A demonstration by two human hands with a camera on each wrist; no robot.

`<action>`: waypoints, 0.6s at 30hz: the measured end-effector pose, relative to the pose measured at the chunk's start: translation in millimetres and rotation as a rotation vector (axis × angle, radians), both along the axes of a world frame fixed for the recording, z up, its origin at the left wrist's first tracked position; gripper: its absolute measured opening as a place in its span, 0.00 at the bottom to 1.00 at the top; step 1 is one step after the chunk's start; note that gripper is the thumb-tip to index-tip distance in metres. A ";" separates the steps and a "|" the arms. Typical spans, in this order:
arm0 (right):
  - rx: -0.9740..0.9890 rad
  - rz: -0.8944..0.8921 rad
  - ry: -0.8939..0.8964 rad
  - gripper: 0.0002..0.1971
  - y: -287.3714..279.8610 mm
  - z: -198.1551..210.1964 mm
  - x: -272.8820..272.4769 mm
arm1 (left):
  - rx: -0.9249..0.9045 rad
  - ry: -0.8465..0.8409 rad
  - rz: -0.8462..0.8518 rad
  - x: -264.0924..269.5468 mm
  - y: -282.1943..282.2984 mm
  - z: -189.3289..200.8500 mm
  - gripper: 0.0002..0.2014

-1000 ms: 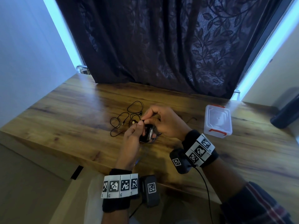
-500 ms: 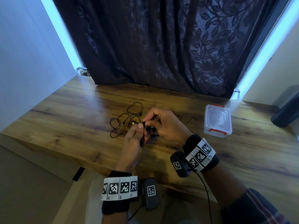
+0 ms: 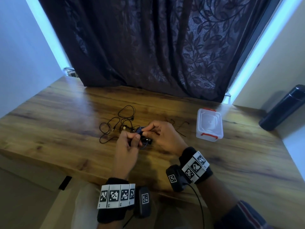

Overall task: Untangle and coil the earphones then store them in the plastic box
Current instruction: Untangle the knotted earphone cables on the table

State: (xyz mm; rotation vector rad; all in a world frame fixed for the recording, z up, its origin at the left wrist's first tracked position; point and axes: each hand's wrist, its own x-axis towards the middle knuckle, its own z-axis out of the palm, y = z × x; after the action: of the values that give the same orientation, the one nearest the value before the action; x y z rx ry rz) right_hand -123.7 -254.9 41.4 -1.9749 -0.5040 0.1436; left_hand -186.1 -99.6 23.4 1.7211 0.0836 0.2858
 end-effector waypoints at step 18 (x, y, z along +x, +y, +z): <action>-0.975 -0.456 0.122 0.09 -78.7 -46.3 63.3 | 0.022 0.021 0.069 1.6 4.4 8.3 0.07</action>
State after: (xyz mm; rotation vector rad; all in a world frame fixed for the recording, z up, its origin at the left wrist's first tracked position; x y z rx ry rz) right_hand -60.4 -333.6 -5.0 -2.9465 0.1691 0.2484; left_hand -184.5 -95.2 31.7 1.7454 0.1558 0.3207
